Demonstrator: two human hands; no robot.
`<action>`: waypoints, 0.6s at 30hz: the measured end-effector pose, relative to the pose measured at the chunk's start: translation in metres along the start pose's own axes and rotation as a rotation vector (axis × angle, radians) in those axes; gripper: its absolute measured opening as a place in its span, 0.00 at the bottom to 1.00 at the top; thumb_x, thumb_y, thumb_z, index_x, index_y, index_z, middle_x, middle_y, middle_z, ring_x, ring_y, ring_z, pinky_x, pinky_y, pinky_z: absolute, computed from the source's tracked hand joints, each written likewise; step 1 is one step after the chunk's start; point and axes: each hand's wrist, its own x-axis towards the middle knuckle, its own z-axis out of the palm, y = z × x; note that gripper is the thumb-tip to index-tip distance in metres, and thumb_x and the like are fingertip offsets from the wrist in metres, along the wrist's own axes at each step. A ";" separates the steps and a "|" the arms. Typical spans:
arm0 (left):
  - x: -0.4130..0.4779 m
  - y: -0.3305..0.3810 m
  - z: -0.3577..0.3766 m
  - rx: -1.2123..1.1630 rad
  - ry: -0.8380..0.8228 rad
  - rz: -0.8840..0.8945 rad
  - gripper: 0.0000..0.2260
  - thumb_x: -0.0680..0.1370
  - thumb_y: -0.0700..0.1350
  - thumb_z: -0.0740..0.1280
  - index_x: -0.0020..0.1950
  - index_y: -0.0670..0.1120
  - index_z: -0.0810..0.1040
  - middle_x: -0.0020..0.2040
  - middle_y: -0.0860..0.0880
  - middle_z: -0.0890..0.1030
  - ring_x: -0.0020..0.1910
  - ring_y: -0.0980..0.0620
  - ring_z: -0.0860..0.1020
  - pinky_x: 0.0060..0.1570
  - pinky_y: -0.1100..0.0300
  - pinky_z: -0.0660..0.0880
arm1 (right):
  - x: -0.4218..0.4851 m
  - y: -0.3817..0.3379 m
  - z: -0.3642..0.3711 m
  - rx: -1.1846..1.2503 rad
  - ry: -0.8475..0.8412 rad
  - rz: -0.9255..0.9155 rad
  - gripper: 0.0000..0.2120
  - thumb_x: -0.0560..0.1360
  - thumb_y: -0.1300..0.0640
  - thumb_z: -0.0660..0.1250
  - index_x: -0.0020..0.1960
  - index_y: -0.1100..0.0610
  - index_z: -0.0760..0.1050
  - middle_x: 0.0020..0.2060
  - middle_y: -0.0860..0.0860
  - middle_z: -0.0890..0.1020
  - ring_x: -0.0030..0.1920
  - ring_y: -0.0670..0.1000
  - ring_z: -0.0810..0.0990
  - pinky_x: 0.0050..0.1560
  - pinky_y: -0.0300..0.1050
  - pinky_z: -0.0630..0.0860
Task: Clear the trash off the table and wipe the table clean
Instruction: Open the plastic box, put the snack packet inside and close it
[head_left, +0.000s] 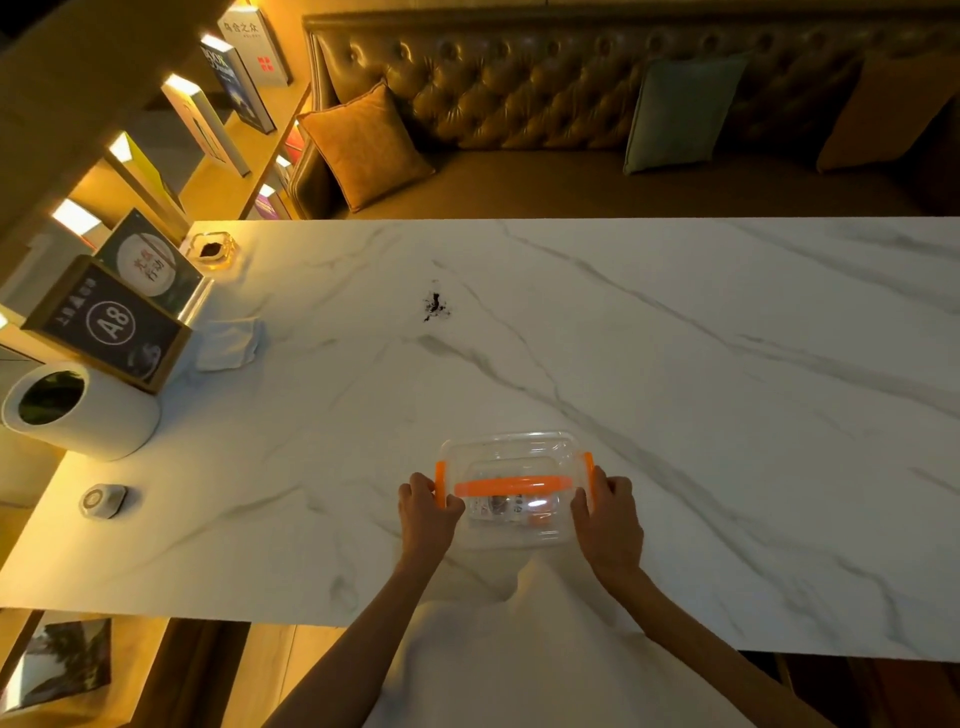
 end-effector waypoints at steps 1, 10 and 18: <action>0.000 0.000 0.000 0.000 0.004 0.007 0.13 0.72 0.41 0.70 0.49 0.42 0.68 0.50 0.43 0.71 0.47 0.46 0.72 0.45 0.56 0.69 | 0.000 0.001 0.001 -0.028 0.020 -0.022 0.18 0.78 0.52 0.63 0.65 0.57 0.70 0.51 0.56 0.74 0.42 0.52 0.77 0.38 0.43 0.74; 0.003 -0.006 -0.003 -0.086 -0.048 -0.047 0.21 0.74 0.44 0.70 0.64 0.41 0.68 0.60 0.40 0.72 0.58 0.41 0.75 0.56 0.50 0.74 | 0.005 0.004 -0.005 0.077 -0.046 -0.049 0.25 0.79 0.53 0.61 0.75 0.53 0.62 0.63 0.57 0.69 0.56 0.55 0.76 0.48 0.47 0.77; 0.002 -0.013 -0.014 -0.228 -0.337 -0.181 0.22 0.79 0.45 0.62 0.73 0.47 0.65 0.61 0.42 0.77 0.55 0.42 0.79 0.49 0.45 0.81 | 0.012 0.009 0.004 0.282 -0.267 -0.020 0.19 0.82 0.50 0.55 0.70 0.54 0.65 0.54 0.54 0.80 0.53 0.56 0.81 0.51 0.51 0.80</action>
